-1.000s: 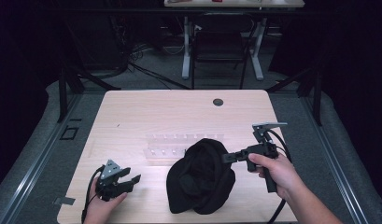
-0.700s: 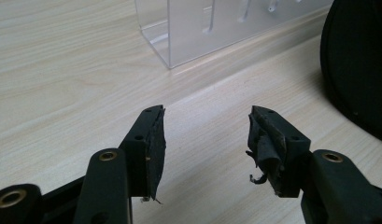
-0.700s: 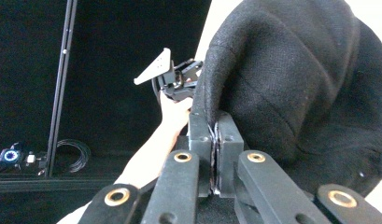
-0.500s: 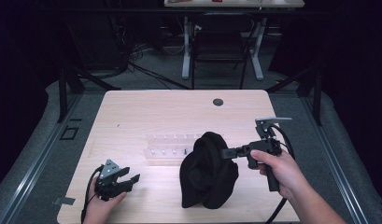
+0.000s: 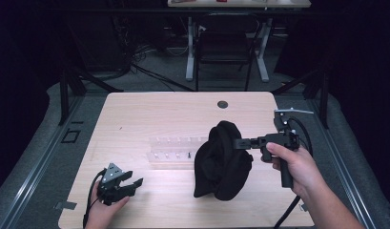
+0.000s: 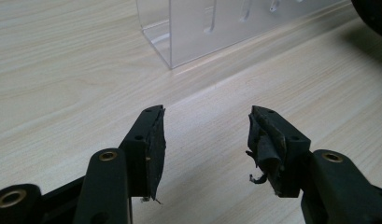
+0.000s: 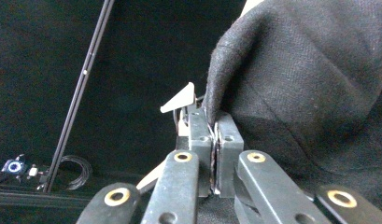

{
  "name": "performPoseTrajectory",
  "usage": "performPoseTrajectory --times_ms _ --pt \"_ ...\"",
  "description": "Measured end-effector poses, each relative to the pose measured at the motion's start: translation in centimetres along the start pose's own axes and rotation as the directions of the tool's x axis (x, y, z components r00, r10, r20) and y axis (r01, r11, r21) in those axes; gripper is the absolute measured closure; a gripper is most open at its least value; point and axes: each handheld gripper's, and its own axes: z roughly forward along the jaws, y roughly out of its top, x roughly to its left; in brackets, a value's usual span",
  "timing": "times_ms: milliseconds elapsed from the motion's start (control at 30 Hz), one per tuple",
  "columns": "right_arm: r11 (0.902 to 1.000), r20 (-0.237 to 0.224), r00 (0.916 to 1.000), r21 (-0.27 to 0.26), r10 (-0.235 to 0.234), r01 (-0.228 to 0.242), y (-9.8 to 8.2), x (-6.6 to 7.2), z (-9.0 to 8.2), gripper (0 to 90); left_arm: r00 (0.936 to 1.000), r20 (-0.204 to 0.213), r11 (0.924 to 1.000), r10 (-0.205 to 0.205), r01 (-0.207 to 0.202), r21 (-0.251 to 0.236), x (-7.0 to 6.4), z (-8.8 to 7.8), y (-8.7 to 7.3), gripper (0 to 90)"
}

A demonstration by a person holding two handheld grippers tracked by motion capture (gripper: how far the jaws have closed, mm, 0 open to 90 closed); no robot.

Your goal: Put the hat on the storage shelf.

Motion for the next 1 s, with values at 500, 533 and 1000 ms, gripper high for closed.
performPoseTrajectory --times_ms 500,533,1000 --pt "0.9976 0.029 0.9991 -0.06 -0.031 0.032 2.3 1.3 -0.7 88.4 1.0 0.003 1.0 -0.007 0.007 -0.003 0.1 0.0 0.0 46.2" --pt "0.9972 0.03 0.9988 -0.065 -0.037 0.039 2.5 1.4 -0.8 88.5 1.0 0.003 1.0 -0.007 0.007 -0.002 0.1 0.0 0.0 46.2" --pt "0.9941 0.056 0.9971 -0.093 -0.051 0.056 5.2 2.2 -0.1 88.5 1.0 0.004 1.0 -0.003 0.003 0.003 0.2 0.0 0.0 46.2"
